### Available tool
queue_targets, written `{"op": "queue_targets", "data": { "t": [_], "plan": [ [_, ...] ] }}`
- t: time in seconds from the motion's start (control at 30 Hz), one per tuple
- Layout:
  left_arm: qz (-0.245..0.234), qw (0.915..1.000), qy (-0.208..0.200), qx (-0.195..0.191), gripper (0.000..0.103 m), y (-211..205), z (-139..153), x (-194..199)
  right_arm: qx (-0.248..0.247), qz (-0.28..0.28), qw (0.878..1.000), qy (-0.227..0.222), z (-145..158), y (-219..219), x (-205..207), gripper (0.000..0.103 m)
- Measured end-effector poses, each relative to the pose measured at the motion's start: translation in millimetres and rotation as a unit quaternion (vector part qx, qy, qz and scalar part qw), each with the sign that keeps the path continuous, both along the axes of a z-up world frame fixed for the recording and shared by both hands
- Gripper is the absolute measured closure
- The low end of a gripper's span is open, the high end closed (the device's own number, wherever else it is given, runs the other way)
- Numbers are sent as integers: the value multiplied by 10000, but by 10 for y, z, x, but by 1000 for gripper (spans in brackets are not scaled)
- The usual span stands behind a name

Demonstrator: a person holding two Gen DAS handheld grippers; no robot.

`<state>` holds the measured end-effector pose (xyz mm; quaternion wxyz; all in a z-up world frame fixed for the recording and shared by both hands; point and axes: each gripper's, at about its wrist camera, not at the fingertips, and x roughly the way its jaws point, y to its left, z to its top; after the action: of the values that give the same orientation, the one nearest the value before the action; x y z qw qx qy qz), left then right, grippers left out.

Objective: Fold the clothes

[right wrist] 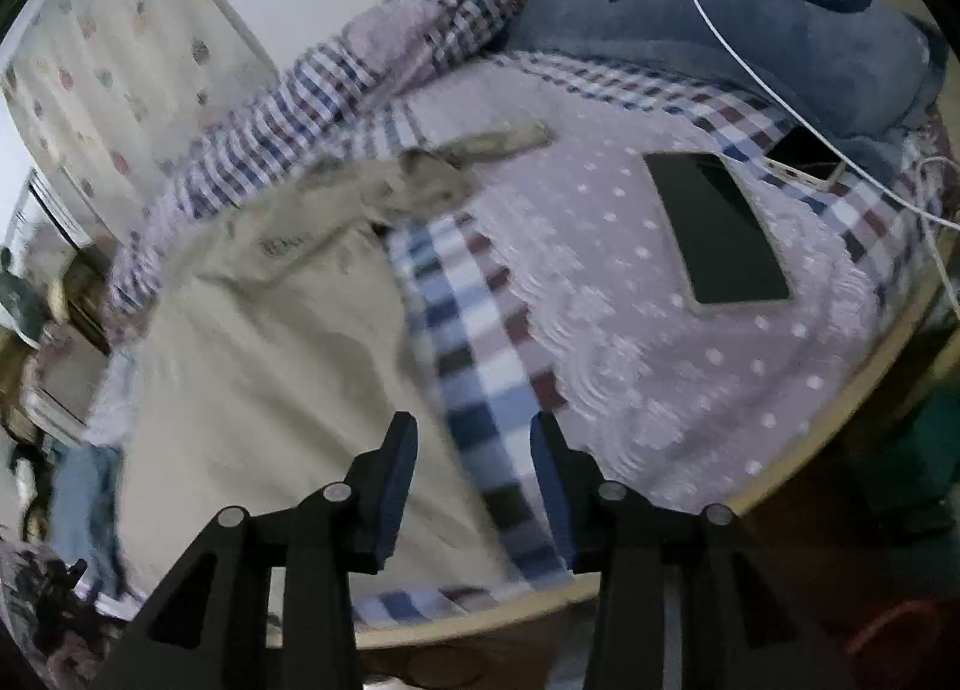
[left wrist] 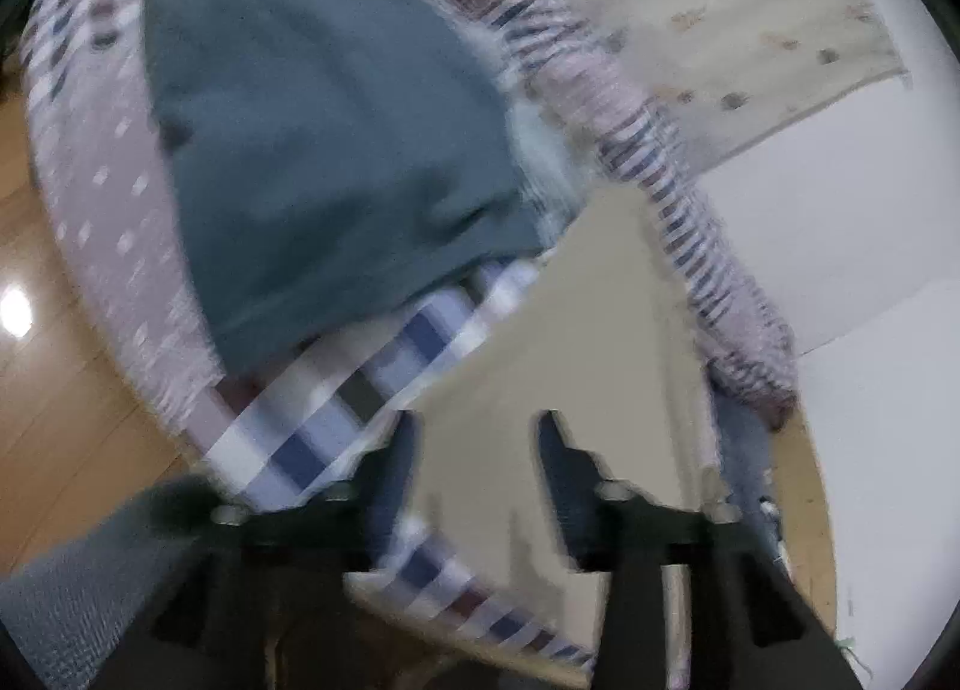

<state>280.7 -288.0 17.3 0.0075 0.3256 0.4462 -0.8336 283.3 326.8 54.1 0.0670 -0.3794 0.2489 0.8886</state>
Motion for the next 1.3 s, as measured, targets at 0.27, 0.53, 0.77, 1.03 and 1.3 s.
{"op": "queue_targets", "data": {
  "t": [0.27,0.53,0.77,1.03,1.3],
  "plan": [
    [-918,9910,920,-322,19,682,453,-395,-241,17,9993,287,-34,39,-355,53],
    [-2501,9514,1410,-1118,18,1960,697,-1169,-282,-73,9995,139,-227,90,-757,49],
    [-3088,9357,1408,-961,18,2648,536,-2111,-591,58,9980,224,-231,38,-1102,48],
    [-3178,9394,880,-937,18,2868,155,-2807,207,674,9966,418,-12,-164,-1779,48],
    [-3181,9423,626,-835,18,2831,19,-2917,1303,1897,9725,344,350,-246,-3270,48]
  ]
}}
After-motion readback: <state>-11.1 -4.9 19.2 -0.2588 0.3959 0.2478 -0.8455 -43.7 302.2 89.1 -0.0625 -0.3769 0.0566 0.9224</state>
